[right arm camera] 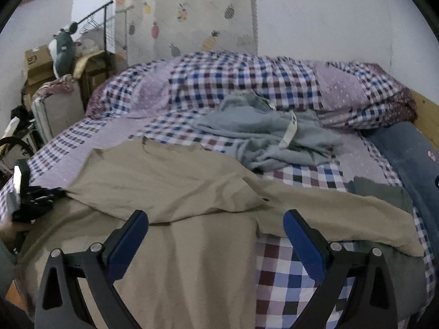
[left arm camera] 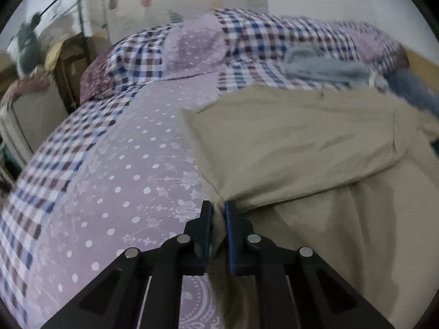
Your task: Fold clothes
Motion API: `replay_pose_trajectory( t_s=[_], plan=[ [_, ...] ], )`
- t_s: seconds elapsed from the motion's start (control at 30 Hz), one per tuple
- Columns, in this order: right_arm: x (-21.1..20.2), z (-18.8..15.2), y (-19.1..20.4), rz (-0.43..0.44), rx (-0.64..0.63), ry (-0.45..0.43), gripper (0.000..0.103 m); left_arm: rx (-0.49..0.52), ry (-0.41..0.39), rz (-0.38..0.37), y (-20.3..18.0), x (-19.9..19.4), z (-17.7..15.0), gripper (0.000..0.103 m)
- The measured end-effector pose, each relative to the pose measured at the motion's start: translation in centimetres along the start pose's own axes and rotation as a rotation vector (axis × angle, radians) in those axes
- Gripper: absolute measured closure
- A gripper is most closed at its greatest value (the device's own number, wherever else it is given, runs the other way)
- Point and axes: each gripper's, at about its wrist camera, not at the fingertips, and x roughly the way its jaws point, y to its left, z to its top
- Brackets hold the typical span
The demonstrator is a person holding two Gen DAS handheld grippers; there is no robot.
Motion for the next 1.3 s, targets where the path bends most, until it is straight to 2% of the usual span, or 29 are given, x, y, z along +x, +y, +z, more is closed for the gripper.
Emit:
replay_pose_trajectory(
  t_s=[0.07,0.17,0.23,0.37,0.53,0.83,0.87,0.9,0.93,1.0,1.1,1.2,1.3],
  plan=[
    [1.6,0.1,-0.5,0.001,0.009,0.018,0.002,-0.047,-0.008,-0.016,0.8,-0.2,-0.1,0.094],
    [3.9,0.9,-0.5,0.005,-0.001,0.047,0.009,-0.095,-0.013,-0.031,1.7,-0.4,-0.4,0.094],
    [5.6,1.8,0.0,0.01,-0.013,0.068,0.022,-0.115,-0.015,-0.033,2.0,-0.5,-0.6,0.094],
    [8.7,3.5,0.7,0.007,-0.034,0.117,0.031,-0.138,-0.002,-0.038,2.2,-0.3,-0.9,0.094],
    [12.6,5.1,1.0,0.004,-0.011,0.209,0.048,-0.121,0.006,-0.027,1.7,0.0,-1.1,0.094],
    [17.7,5.3,2.0,-0.104,-0.09,0.347,0.053,-0.132,0.007,-0.037,2.0,0.0,-1.2,0.094],
    [18.0,5.2,2.1,-0.108,-0.094,0.354,0.053,-0.134,0.008,-0.037,2.0,0.0,-1.2,0.094],
    [18.3,5.1,2.1,-0.112,-0.099,0.361,0.058,-0.136,0.009,-0.039,2.0,0.0,-1.2,0.094],
    [18.5,5.0,2.2,-0.116,-0.103,0.368,0.072,-0.138,0.01,-0.04,2.1,0.0,-1.2,0.094],
    [18.2,5.0,2.4,-0.108,-0.11,0.364,0.093,-0.144,0.011,-0.044,2.2,0.0,-1.2,0.094],
    [16.1,5.1,3.0,-0.078,-0.127,0.305,0.097,-0.153,0.015,-0.047,2.4,0.1,-1.2,0.094],
    [12.9,4.4,2.7,-0.037,-0.089,0.239,0.097,-0.164,0.017,-0.052,2.5,0.2,-1.3,0.094],
    [11.3,2.3,2.1,-0.02,-0.059,0.253,0.097,-0.176,0.016,-0.058,2.7,0.2,-1.3,0.094]
  ],
)
